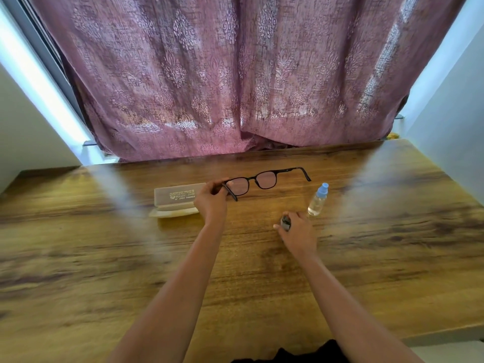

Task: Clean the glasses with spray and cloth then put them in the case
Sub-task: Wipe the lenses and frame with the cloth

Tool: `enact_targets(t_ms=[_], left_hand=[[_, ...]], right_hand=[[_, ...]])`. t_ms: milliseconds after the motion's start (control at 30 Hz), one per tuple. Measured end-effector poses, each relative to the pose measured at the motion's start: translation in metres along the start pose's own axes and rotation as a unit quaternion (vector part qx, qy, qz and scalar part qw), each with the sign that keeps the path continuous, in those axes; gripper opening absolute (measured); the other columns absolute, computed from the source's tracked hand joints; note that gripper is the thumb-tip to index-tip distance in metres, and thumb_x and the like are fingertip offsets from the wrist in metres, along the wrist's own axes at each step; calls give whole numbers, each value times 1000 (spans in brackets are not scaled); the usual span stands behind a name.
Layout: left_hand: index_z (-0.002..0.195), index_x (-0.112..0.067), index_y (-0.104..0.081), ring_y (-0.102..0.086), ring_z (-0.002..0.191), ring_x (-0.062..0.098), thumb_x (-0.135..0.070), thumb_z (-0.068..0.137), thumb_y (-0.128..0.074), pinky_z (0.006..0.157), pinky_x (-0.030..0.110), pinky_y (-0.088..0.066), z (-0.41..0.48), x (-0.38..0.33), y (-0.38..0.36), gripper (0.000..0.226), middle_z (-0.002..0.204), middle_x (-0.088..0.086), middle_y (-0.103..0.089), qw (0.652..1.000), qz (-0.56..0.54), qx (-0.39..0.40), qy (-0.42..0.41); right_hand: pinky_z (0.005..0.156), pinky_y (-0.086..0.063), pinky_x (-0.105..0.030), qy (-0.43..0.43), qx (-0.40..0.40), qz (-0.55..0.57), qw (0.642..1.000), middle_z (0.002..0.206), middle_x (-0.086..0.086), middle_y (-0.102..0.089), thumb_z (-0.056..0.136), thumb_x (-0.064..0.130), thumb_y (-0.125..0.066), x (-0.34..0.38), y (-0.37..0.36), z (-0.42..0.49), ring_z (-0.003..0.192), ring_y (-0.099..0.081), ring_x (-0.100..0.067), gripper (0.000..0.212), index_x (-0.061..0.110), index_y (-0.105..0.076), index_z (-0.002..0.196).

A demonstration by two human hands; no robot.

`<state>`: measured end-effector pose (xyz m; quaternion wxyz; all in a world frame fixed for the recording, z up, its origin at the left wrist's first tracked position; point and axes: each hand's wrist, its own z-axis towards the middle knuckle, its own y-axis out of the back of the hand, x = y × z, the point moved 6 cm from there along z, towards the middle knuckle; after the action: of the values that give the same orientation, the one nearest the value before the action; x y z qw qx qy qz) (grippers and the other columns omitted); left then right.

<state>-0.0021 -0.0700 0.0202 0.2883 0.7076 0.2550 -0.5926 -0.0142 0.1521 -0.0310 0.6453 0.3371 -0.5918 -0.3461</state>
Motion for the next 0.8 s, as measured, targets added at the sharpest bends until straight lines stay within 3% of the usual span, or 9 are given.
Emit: enact_targets(t_ms=[100, 200, 400, 500, 600, 700, 800], left_hand=[[90, -6, -71, -56, 53, -2, -6, 81, -68, 49, 0, -41, -2, -2, 5, 9, 83, 6, -67, 1000, -4, -3, -15], [91, -2, -70, -55, 47, -14, -3, 83, -66, 44, 1, -39, -2, -4, 7, 9, 79, 5, -63, 1000, -19, -3, -21], [83, -10, -71, -57, 63, 8, -13, 79, -72, 50, 6, -45, -3, -9, 5, 5, 76, 3, -65, 999, -39, 4, -24], [80, -14, -70, -66, 77, 23, -12, 78, -72, 70, 30, -57, -5, -12, 1, 3, 81, 9, -68, 996, -79, 24, -19], [81, -10, -70, -67, 83, 29, -6, 79, -70, 76, 37, -57, -9, -18, 1, 4, 80, 10, -67, 994, -100, 37, -27], [86, -4, -70, -68, 70, 17, -3, 81, -68, 61, 28, -57, -16, -23, 0, 5, 75, 7, -67, 990, -125, 53, -39], [83, -8, -68, -64, 57, 1, 0, 81, -66, 50, 12, -50, -24, -28, 1, 9, 73, 7, -67, 986, -145, 66, -54]], right_hand=[[91, -46, -34, 17, 6, -19, 1000, 122, -9, -56, 84, 19, -64, 3, -3, -4, 113, -50, -25, 36, 11, -59, 118], [84, -48, -28, 35, -17, 8, 999, 110, -10, -64, 85, 7, -60, 8, 2, -7, 101, -57, -22, 23, 8, -66, 108], [76, -38, -7, 123, -107, 160, 974, 99, -4, -70, 82, 8, -65, 63, 39, -8, 89, -60, -9, 21, 10, -69, 103], [75, -45, -15, 198, -168, 184, 948, 97, -1, -70, 82, 9, -66, 103, 62, -11, 87, -60, -8, 23, 10, -69, 104], [82, -43, -14, 237, -175, 183, 938, 101, -6, -67, 83, 4, -63, 130, 67, -12, 93, -58, -10, 29, 4, -64, 111], [81, -40, -16, 223, -160, 136, 952, 104, -10, -60, 87, 4, -57, 134, 60, -8, 95, -56, -16, 31, 0, -59, 118], [74, -43, -23, 224, -164, 98, 956, 98, -12, -56, 88, 2, -54, 134, 57, -10, 88, -54, -21, 30, -2, -59, 118]])
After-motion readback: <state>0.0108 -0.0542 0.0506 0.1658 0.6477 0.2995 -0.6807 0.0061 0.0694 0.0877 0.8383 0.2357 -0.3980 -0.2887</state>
